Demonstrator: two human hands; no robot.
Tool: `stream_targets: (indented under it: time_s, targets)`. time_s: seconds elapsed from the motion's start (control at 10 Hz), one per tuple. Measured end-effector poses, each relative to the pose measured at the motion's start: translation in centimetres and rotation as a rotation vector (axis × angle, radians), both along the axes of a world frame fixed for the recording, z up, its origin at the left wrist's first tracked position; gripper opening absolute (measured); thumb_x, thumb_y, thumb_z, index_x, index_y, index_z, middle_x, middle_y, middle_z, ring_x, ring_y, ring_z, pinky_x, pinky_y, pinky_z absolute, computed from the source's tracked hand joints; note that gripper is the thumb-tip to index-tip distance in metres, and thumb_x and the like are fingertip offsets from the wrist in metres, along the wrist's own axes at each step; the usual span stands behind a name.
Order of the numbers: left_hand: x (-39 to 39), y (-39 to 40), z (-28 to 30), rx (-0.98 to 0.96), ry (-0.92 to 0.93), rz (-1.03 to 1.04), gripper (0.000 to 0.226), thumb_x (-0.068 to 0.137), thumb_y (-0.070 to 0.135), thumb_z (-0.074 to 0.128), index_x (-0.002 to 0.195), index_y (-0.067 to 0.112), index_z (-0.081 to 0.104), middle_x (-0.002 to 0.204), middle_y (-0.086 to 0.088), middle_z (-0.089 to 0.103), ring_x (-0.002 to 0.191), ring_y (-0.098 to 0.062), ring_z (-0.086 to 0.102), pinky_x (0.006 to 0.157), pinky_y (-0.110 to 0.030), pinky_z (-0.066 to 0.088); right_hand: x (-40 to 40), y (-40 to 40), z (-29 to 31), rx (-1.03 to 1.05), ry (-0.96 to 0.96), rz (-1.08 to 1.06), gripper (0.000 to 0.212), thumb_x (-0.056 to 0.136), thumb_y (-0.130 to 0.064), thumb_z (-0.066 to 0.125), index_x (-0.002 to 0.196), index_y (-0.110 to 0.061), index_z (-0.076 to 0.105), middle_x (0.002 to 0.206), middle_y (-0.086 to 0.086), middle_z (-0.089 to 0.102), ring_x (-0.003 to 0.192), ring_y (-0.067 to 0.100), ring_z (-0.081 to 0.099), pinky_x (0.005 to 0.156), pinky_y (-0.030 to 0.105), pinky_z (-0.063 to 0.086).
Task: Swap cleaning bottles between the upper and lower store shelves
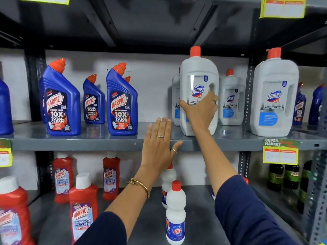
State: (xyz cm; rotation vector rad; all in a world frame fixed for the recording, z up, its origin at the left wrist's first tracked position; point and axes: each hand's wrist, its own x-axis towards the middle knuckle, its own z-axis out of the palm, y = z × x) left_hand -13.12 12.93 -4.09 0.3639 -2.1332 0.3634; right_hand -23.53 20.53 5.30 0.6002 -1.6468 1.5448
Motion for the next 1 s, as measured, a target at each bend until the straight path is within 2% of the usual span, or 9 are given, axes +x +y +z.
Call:
stream_targets:
  time_s: [0.4, 0.6, 0.7, 0.8, 0.9, 1.0]
  targets:
    - [0.0, 0.2, 0.0, 0.02, -0.019, 0.02, 0.076, 0.091, 0.055, 0.0, 0.133, 0.004, 0.037, 0.138, -0.016, 0.048, 0.129, -0.031, 0.042, 0.105, -0.05, 0.021, -0.5, -0.2, -0.4, 0.064, 0.04, -0.071, 0.101, 0.06, -0.047, 0.076, 0.136, -0.004, 0.025, 0.128, 0.018, 0.045, 0.115, 0.032, 0.042, 0.097, 0.037, 0.032]
    - [0.3, 0.3, 0.2, 0.05, -0.052, 0.016, 0.078, 0.09, 0.055, -0.002, 0.133, 0.003, 0.038, 0.137, -0.017, 0.049, 0.127, -0.031, 0.043, 0.104, -0.049, 0.023, 0.0, 0.5, -1.3, 0.145, 0.007, -0.061, 0.094, 0.064, -0.05, 0.074, 0.13, 0.0, 0.03, 0.124, 0.021, 0.046, 0.113, 0.036, 0.043, 0.096, 0.04, 0.036]
    - [0.4, 0.2, 0.2, 0.044, -0.046, -0.033, 0.077, 0.091, 0.057, 0.004, 0.133, 0.0, 0.035, 0.138, -0.02, 0.046, 0.128, -0.034, 0.042, 0.104, -0.049, 0.023, 0.5, 1.3, -2.3, 0.202, -0.013, -0.013, 0.094, 0.07, -0.044, 0.072, 0.136, -0.001, 0.022, 0.135, 0.021, 0.04, 0.123, 0.035, 0.037, 0.102, 0.039, 0.033]
    - [1.2, 0.3, 0.7, 0.091, 0.002, -0.129, 0.077, 0.085, 0.056, 0.021, 0.138, -0.001, 0.025, 0.146, -0.022, 0.032, 0.135, -0.035, 0.029, 0.107, -0.046, 0.014, 1.2, 2.0, -3.5, 0.263, 0.017, -0.006, 0.088, 0.077, -0.036, 0.067, 0.14, 0.0, 0.017, 0.142, 0.022, 0.035, 0.129, 0.035, 0.032, 0.106, 0.041, 0.03]
    - [2.2, -0.5, 1.2, 0.142, 0.075, -0.18, 0.073, 0.085, 0.05, 0.021, 0.14, 0.001, 0.02, 0.149, -0.02, 0.025, 0.138, -0.033, 0.021, 0.109, -0.042, 0.009, 2.1, 2.2, -4.4, 0.314, 0.116, -0.074, 0.071, 0.082, -0.023, 0.058, 0.139, 0.002, 0.022, 0.146, 0.025, 0.029, 0.135, 0.037, 0.027, 0.113, 0.043, 0.023]
    - [3.0, -1.3, 1.6, 0.129, 0.137, -0.139, 0.063, 0.088, 0.039, 0.027, 0.136, -0.001, 0.028, 0.143, -0.023, 0.037, 0.133, -0.037, 0.033, 0.107, -0.05, 0.021, 3.0, 1.7, -5.5, 0.36, 0.238, -0.137, 0.06, 0.082, -0.014, 0.052, 0.135, 0.005, 0.03, 0.143, 0.028, 0.034, 0.133, 0.042, 0.032, 0.112, 0.049, 0.027]
